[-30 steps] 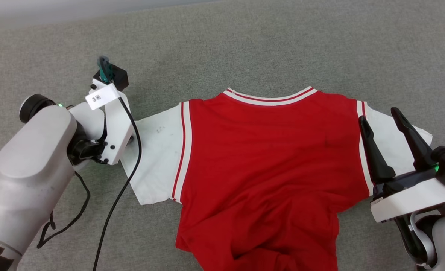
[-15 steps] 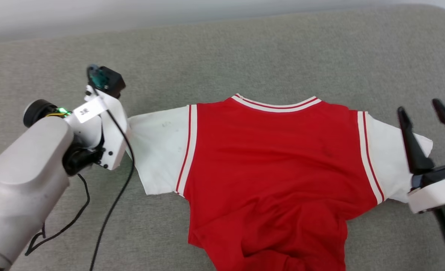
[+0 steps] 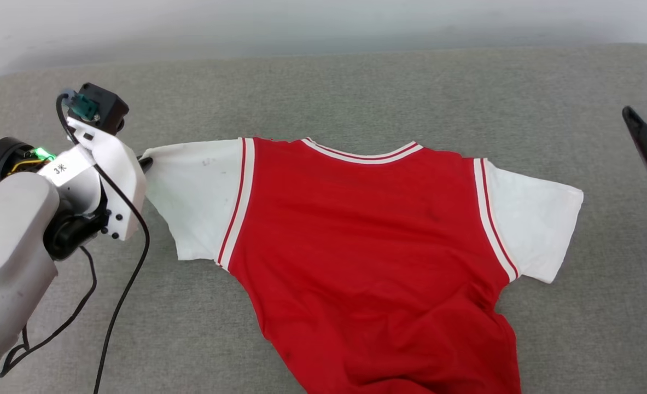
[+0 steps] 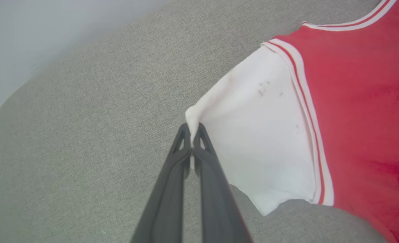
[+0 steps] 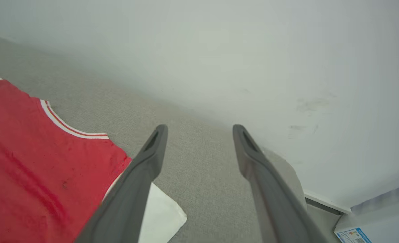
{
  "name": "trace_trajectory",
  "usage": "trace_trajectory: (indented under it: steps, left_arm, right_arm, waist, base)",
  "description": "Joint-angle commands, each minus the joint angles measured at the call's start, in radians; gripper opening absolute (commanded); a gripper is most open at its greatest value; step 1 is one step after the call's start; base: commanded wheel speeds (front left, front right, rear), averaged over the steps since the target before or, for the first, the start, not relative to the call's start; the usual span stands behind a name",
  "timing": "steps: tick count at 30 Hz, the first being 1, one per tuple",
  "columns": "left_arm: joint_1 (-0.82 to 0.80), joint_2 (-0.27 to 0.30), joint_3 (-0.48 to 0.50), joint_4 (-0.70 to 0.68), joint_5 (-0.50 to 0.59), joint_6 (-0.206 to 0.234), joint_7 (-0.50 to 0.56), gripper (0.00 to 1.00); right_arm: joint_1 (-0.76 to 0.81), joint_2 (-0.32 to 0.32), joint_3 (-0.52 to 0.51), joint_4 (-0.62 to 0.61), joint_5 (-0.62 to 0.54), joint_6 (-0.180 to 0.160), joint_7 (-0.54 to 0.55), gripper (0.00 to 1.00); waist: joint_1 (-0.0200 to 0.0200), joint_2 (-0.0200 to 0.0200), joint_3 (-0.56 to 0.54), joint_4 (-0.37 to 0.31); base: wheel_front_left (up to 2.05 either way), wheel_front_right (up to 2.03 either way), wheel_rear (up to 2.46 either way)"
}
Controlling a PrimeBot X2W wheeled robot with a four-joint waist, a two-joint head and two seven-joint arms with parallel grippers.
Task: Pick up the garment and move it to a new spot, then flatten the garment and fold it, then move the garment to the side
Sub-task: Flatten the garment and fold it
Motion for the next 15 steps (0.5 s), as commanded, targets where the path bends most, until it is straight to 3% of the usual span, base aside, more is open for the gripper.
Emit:
trace_trajectory:
  steps: [1,8,15]
  left_arm:
    - [0.013,0.001,0.004,-0.017,0.002,0.010,-0.010,0.00]
    - [-0.001,0.001,0.001,-0.081,0.020,0.026,-0.028,0.00]
    - [-0.042,-0.007,0.005,-0.143,0.042,0.041,-0.041,0.00]
  right_arm:
    - [-0.034,-0.042,0.035,0.014,0.044,-0.001,0.082,1.00]
    - [-0.139,-0.169,0.161,0.132,0.262,-0.001,0.459,1.00]
    - [-0.248,-0.184,0.224,0.299,0.312,-0.001,0.625,1.00]
  waist:
    - [0.0000,0.0000,0.007,0.014]
    - [0.0000,0.0000,0.044,0.048]
    - [0.0000,0.0000,0.119,0.088]
  base:
    - [0.00,0.00,0.00]
    - [0.00,0.00,0.00]
    - [0.00,0.00,0.00]
